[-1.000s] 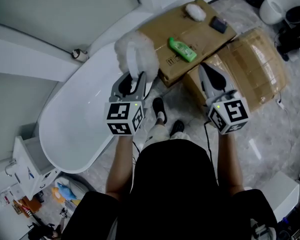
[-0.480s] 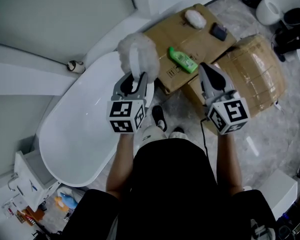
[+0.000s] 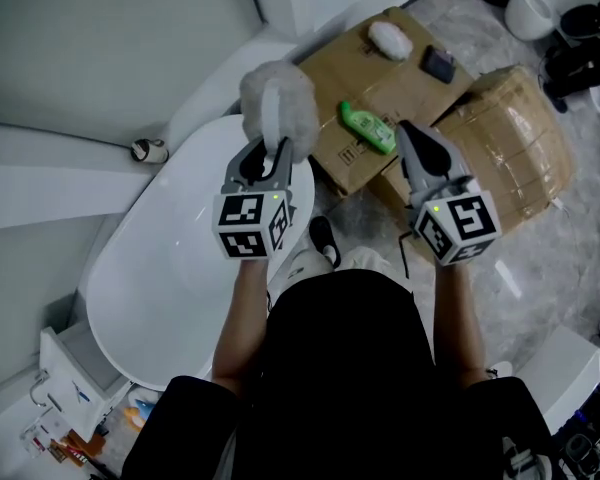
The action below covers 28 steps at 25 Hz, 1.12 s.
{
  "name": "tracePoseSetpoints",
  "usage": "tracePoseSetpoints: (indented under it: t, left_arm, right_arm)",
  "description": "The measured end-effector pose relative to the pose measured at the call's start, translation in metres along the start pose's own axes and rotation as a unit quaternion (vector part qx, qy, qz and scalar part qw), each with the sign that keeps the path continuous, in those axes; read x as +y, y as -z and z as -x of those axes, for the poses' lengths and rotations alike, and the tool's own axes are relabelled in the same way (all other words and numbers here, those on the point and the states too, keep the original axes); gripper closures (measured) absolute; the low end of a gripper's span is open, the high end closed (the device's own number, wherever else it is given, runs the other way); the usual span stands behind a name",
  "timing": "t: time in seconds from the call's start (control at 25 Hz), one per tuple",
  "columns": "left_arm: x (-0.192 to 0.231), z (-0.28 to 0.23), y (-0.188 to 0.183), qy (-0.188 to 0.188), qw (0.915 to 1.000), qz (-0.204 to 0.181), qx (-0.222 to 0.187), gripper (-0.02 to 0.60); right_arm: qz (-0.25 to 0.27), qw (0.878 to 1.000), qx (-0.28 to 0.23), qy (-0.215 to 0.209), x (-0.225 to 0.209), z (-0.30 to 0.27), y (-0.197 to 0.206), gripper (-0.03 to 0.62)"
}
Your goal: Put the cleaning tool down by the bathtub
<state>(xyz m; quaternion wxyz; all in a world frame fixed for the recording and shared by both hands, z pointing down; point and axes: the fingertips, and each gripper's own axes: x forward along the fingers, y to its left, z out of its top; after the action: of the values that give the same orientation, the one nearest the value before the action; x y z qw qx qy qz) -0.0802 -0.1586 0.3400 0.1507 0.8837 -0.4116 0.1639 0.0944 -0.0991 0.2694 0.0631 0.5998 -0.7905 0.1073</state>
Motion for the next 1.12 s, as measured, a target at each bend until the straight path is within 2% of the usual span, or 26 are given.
tracePoseSetpoints:
  t: [0.24,0.4,0.64,1.12]
  left_arm:
    - [-0.006,-0.031,0.018,0.031,0.9991,-0.025,0.010,0.503]
    - [-0.012,-0.050,0.030,0.045,0.9985,-0.012,0.029,0.503]
    - [-0.002,-0.074,0.059,0.023,0.9975,0.020,0.064,0.503]
    - [0.023,-0.127,0.104,-0.033,0.9897,0.066,0.123,0.502]
  right_arm:
    - [-0.025,1.000,0.012,-0.001,0.009,-0.022,0.016,0.585]
    - [-0.033,0.999,0.025,0.006,0.006,-0.029,0.023,0.585]
    - [-0.039,0.998,0.050,0.004,-0.012,-0.039,0.039,0.585]
    - [-0.042,0.992,0.108,-0.044,-0.048,-0.095,0.077,0.585]
